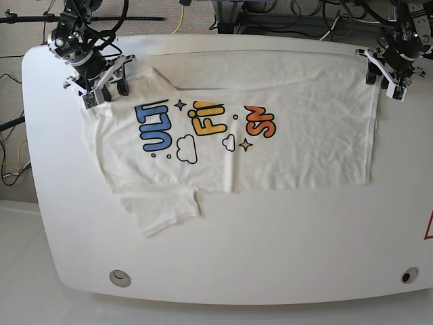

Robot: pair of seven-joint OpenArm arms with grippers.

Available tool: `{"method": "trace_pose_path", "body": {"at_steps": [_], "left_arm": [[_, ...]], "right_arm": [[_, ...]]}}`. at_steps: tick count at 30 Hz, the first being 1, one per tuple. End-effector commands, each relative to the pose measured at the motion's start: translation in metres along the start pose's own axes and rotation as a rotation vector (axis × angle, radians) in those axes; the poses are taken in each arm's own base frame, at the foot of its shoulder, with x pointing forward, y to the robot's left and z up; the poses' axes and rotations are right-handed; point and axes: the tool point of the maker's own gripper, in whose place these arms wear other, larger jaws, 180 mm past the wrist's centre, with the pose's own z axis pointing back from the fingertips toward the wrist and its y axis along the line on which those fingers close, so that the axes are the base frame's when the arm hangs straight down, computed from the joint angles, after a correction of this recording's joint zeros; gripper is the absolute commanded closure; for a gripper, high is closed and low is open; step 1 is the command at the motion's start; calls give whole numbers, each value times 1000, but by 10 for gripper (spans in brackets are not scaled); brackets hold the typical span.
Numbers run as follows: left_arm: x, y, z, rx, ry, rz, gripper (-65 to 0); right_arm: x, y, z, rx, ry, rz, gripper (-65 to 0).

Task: Fold the T-shirt properly
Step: 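Open both grippers and release the shoulder edge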

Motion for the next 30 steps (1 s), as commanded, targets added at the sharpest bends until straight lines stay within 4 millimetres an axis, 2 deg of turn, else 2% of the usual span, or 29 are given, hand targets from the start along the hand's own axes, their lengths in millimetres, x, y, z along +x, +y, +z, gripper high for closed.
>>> {"method": "trace_pose_path", "body": {"at_steps": [1,5,13,15,18,30], "left_arm": [[7,8,2,17,-23,-8,-227],[13,6,5,21,-40,-24,-229],[14,5,4,25,-43,-32,-232],[14,1,3,24,-47,-37,-233],[13,-2,2,23,-49,-40,-235],[6,-9,-1,2,-39,-2,-235]], "right_arm": [[12,-4,2,-3,-38,14,-179],[12,2,-1,14,-34,19,-120],[11,4,-3,24,-29,16,-88],[5,6,-2,25,-17,13,-34],[3,8,-1,27,-13,12,-5],[-14,9,3,26,26,-9,0]]}}
